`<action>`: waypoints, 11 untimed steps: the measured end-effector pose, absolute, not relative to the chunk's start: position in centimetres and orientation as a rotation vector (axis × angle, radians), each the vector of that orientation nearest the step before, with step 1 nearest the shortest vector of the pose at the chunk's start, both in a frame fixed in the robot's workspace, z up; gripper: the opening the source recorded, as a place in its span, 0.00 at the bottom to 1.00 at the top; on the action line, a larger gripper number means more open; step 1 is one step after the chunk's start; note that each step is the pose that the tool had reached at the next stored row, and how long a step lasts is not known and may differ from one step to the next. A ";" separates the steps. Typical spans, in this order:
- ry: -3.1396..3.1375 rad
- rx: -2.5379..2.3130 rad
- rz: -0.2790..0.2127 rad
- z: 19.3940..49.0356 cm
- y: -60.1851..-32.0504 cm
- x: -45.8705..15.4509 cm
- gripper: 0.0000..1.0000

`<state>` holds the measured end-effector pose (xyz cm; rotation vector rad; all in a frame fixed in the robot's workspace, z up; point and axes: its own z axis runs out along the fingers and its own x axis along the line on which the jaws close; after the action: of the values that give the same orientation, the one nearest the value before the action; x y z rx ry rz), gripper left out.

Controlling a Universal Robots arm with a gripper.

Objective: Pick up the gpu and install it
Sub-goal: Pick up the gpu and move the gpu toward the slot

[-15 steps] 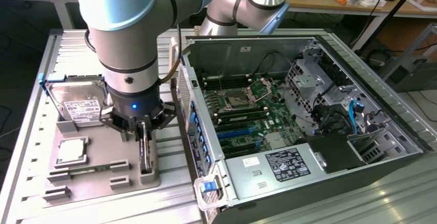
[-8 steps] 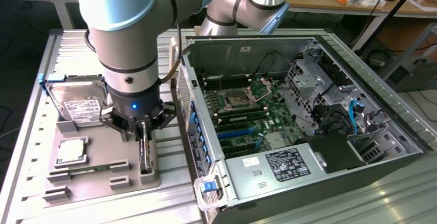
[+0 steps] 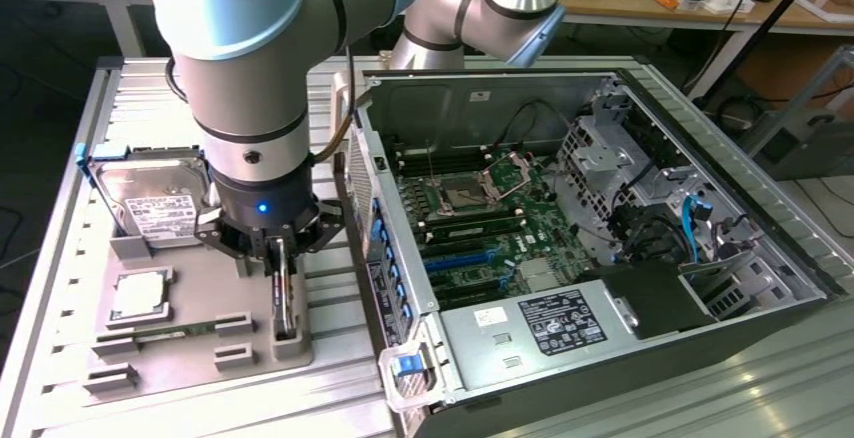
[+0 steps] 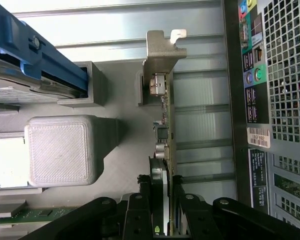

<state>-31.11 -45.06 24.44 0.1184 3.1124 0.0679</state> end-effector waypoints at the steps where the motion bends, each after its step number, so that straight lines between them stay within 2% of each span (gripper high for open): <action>1: 3.112 0.118 0.068 24.5 -45.1 -31.1 0.27; 11: 3.112 0.118 0.068 25.0 -45.1 -31.1 0.27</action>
<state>-31.11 -45.06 25.02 0.1184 3.1125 0.0678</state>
